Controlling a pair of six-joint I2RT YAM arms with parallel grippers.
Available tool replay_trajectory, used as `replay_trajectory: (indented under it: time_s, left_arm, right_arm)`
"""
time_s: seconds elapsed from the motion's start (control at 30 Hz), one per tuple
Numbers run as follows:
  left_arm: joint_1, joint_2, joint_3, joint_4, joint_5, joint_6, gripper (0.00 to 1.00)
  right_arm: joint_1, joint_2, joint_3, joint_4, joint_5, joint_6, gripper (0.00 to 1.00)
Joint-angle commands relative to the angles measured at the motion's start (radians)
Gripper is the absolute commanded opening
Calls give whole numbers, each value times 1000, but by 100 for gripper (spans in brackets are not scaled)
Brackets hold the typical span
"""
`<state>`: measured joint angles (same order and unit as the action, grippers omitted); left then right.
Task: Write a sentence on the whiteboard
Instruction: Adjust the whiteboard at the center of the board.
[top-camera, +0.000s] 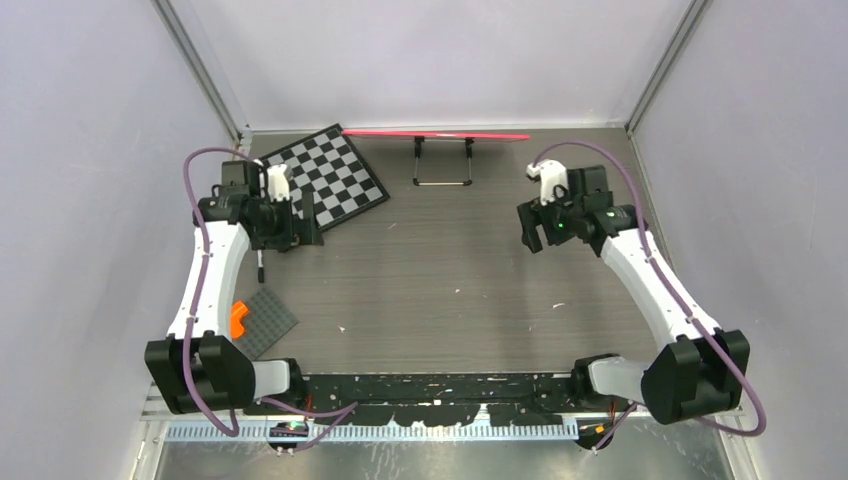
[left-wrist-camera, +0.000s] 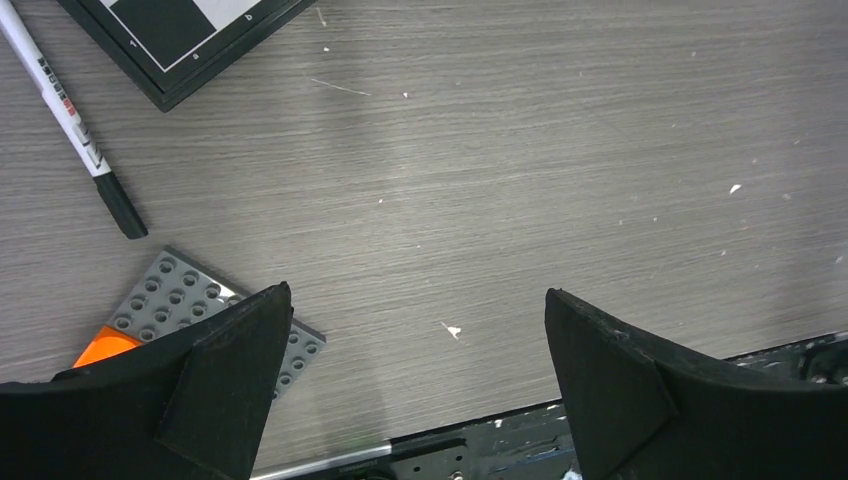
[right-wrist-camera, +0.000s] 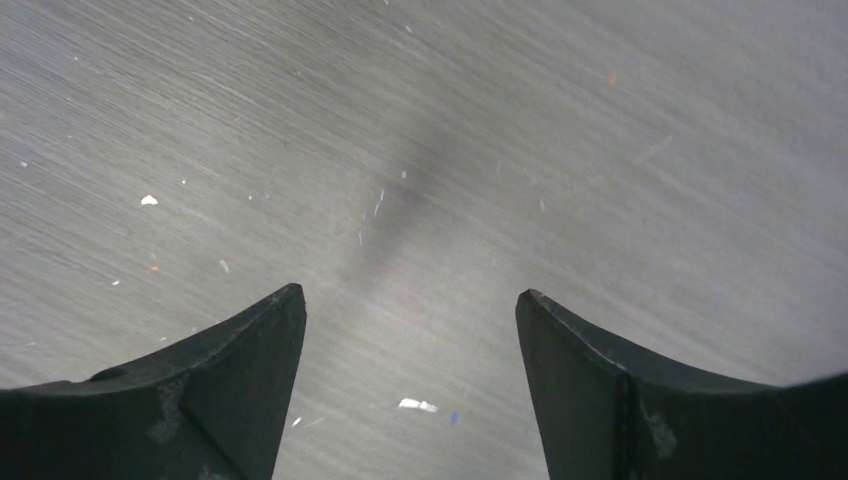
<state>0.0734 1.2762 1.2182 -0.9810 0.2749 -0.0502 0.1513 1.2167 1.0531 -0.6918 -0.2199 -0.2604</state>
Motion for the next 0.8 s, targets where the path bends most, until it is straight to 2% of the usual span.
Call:
replay_trajectory:
  time_s: [0.0,0.07,0.1,0.2,0.33,0.57,0.77]
  left_arm:
    - [65,-23,36,47,90,-61,100]
    - [89,-18,43,54,132,-88,100]
    - [100,-18,44,60,150,-96,100]
    - [126,-19,49,71,180,-108,100]
    - [165,-19,52,74,198,-126,100]
    - [202,-18,52,76,201,-136,100]
    - [210,-24,53,70,198,-122,100]
  right_arm:
    - [128,65,22,180,135,-130,78]
    - [192,105,33,234,173,-213,70]
    - [223,125,37,264,184,-255,63]
    - [305,187,42,368,191,-368,34]
    - [357,309,77,489,166,-482,2]
    - [411,572,243,628,194,-673,0]
    - [414,788,424,668,249,-793,0]
